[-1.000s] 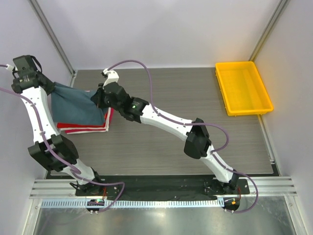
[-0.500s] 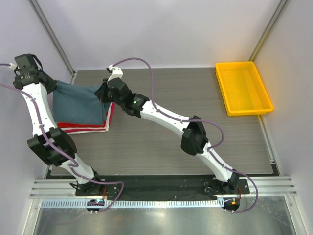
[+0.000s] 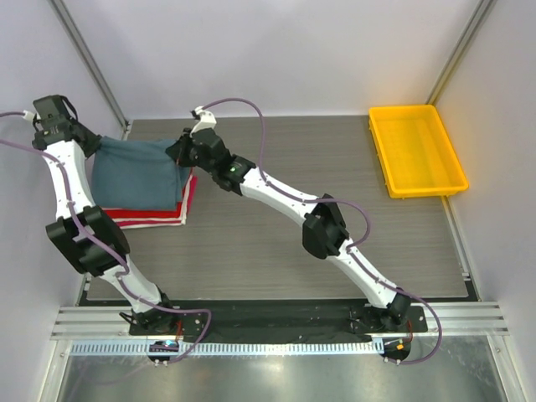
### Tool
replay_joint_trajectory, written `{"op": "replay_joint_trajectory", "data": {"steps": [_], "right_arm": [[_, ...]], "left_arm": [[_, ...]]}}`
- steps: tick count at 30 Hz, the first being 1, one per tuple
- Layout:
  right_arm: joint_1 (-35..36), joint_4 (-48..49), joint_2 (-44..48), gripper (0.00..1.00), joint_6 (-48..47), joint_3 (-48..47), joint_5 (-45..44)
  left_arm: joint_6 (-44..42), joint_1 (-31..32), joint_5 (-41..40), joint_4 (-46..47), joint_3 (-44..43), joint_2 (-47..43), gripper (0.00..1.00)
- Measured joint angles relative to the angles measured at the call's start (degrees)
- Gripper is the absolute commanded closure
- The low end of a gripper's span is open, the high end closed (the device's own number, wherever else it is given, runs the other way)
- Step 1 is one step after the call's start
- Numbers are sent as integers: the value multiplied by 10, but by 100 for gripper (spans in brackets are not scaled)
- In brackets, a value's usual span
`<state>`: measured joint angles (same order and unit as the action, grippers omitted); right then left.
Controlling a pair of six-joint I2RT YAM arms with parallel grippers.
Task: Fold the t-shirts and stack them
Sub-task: Neatly place the folded tshirt to the corner
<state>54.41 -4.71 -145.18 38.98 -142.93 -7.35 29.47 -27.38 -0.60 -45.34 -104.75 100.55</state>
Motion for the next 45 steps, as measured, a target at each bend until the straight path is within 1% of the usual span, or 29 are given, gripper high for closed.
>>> {"op": "replay_joint_trajectory", "data": {"steps": [5, 12, 13, 14, 15, 16, 17, 18, 19, 20, 21, 24, 27, 28, 31, 33, 34, 36, 39, 43, 45], "right_arm": [[-7, 17, -16, 96, 6, 0, 4], [-16, 62, -49, 97, 19, -10, 7], [-20, 67, -53, 95, 20, -11, 8], [-22, 73, -56, 88, 24, -11, 9], [-25, 78, -60, 75, 30, -12, 10], [-28, 83, -64, 49, 33, -12, 12], [-30, 85, -66, 40, 39, -12, 10], [-33, 86, -68, 35, 36, -12, 9], [-36, 86, -70, 30, 36, -12, 8], [-39, 86, -71, 28, 37, -12, 6], [-41, 86, -71, 28, 35, -12, 5], [-47, 88, -72, 29, 34, -12, 4], [-52, 93, -72, 34, 31, -11, 4], [-53, 95, -72, 39, 29, -10, 5], [-53, 97, -70, 44, 26, -3, 11], [-50, 92, -64, 45, 21, 10, 19], [-49, 90, -59, 48, 17, 19, 23], [-42, 84, -41, 48, 11, 50, 26], [-25, 65, 3, 45, 1, 114, 26], [0, 37, 45, 45, 0, 155, 34], [11, 26, 63, 44, 2, 172, 41]], "left_arm": [[15, 0, 19, 28, 0, 34, 100], [44, 0, 45, 79, 0, 64, 100], [48, 0, 50, 88, 0, 68, 100], [51, 0, 55, 97, 0, 73, 100], [53, 1, 57, 102, 0, 76, 99], [57, 2, 59, 107, 0, 81, 93], [57, 2, 56, 113, 0, 86, 86], [58, 2, 48, 125, 0, 93, 67], [58, 0, 44, 135, -1, 99, 58], [58, -2, 43, 144, -2, 103, 46], [59, -3, 40, 153, -3, 107, 36], [61, -3, 39, 161, -6, 109, 35], [61, -3, 43, 165, -10, 108, 36], [61, -4, 44, 165, -11, 108, 36], [60, -4, 51, 165, -11, 105, 35], [58, -4, 54, 164, -10, 97, 32], [57, -4, 54, 164, -8, 92, 29], [53, -4, 54, 164, 1, 71, 28], [43, -7, 54, 158, 14, 29, 29], [31, -8, 53, 157, 43, -39, 29], [30, -9, 54, 157, 65, -75, 30]]}}
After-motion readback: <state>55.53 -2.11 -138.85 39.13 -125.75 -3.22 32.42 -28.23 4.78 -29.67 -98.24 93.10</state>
